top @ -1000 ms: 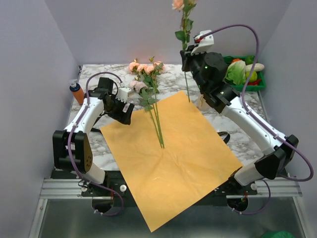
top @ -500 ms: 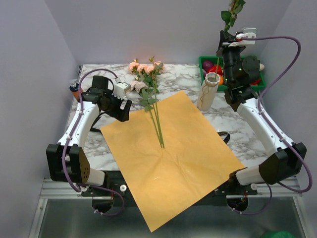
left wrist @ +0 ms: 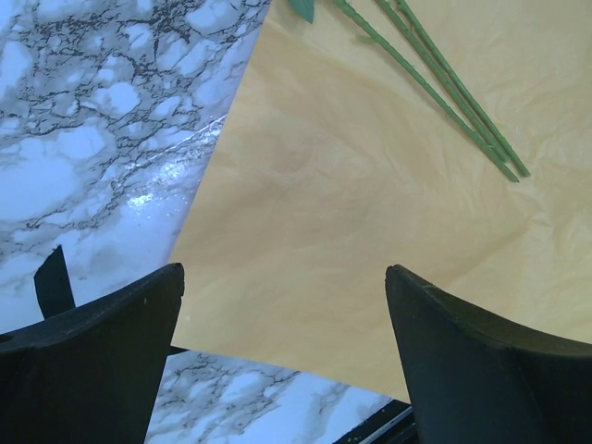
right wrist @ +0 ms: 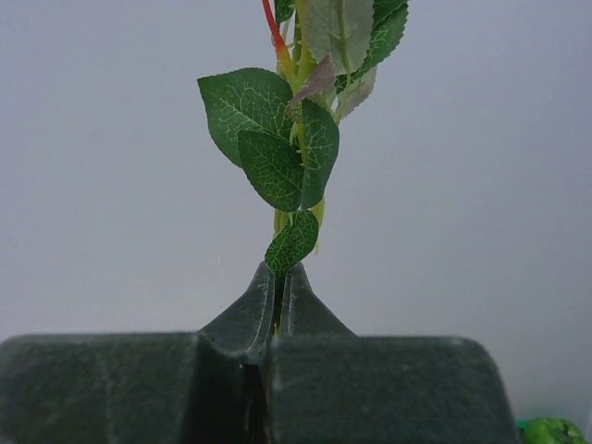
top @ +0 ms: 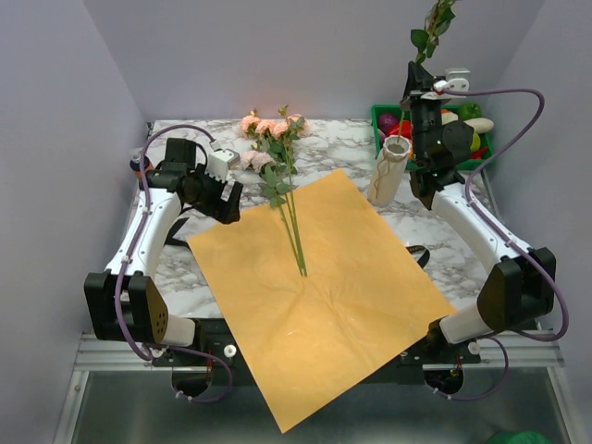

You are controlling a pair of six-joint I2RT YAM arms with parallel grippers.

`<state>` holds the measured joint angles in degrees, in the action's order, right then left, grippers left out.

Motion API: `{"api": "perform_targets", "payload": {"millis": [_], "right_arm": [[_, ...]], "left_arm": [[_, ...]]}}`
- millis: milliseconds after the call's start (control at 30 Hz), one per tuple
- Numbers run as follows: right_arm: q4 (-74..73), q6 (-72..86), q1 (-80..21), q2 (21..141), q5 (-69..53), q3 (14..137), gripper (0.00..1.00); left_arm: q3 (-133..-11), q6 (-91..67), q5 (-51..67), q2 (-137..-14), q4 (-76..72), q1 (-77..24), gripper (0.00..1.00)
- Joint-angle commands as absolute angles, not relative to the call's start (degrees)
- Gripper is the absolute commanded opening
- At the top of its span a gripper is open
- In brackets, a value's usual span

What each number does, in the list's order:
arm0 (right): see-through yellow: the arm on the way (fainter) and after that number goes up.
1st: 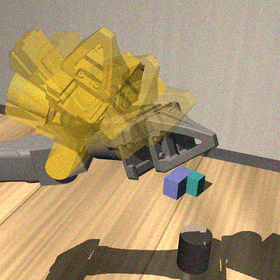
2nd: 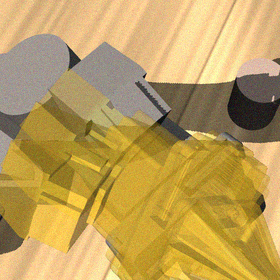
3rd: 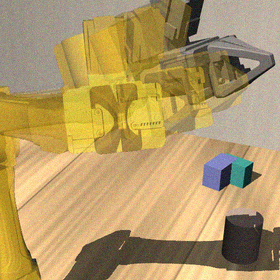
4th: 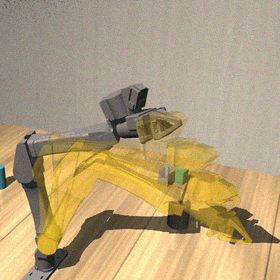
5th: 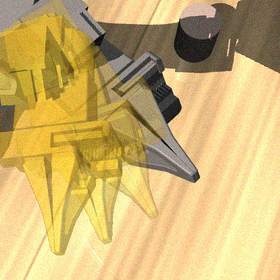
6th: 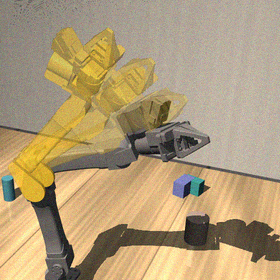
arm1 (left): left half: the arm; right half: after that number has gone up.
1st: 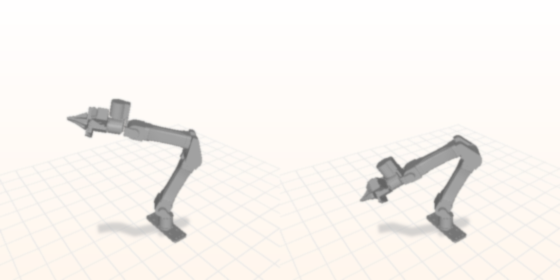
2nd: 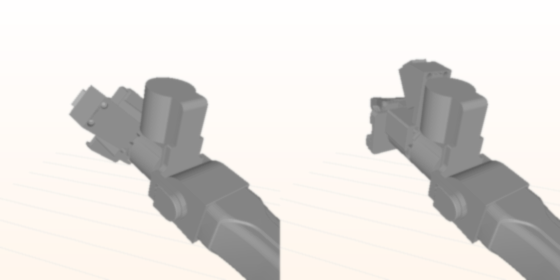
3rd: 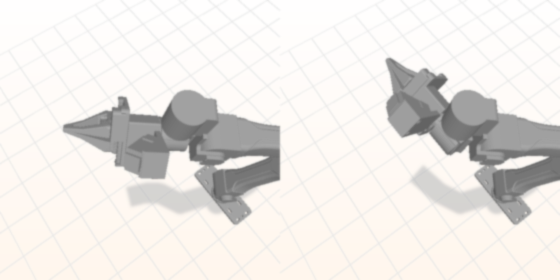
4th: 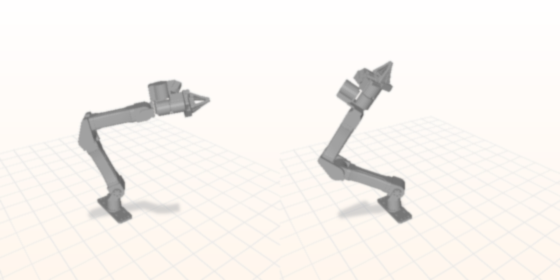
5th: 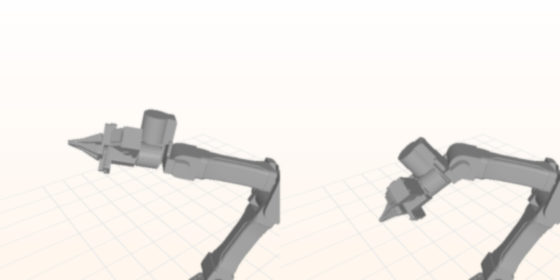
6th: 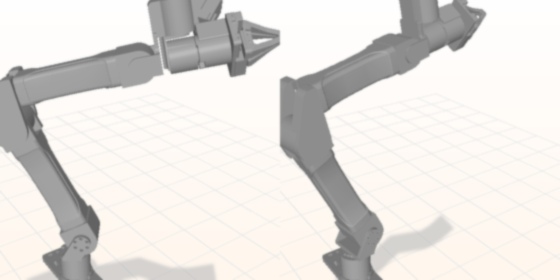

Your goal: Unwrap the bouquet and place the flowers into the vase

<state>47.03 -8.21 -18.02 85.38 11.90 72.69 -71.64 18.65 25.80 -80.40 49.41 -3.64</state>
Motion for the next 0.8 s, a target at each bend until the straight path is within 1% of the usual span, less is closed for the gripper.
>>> {"api": "perform_targets", "payload": {"millis": [0,333,400,500,533,600,633,667,767], "right_arm": [[54.23,-7.56,-17.75,85.34,10.2,68.48,0.01],[54.85,-4.48,-17.75,79.46,11.78,56.08,0.01],[53.71,-4.05,-17.75,78.84,11.34,55.11,0.04],[49.76,-3.26,-17.75,78.05,10.81,55.46,0.26],[48.7,-2.9,-17.75,77.18,9.85,55.37,0.41],[46.15,-1.42,-17.75,76.03,8.79,55.2,0.58],[45.27,-0.88,-17.75,75.59,8.35,55.37,0.69],[42.31,-0.7,-17.75,74.45,8.18,55.72,0.7],[39.38,-0.18,-17.75,71.21,6.86,54.85,0.7]], "left_arm": [[-72.86,19.07,27.07,-78.22,50.18,-2.37,0.99],[-70.31,19.34,26.64,-76.55,49.3,-1.32,0.99],[-71.1,19.34,26.37,-77.08,50.27,-1.06,0.99],[-71.98,18.81,26.45,-77.08,50.8,-0.79,0.99],[-72.16,18.46,26.46,-76.99,50.8,-0.7,0.99],[-72.16,18.37,25.93,-76.82,51.41,-0.7,0.99],[-71.98,18.37,25.67,-76.73,51.76,-0.53,0.99],[-71.9,18.63,25.4,-76.55,51.85,-0.53,0.99],[-70.4,18.81,25.22,-75.94,51.15,-0.53,0.99]]}}
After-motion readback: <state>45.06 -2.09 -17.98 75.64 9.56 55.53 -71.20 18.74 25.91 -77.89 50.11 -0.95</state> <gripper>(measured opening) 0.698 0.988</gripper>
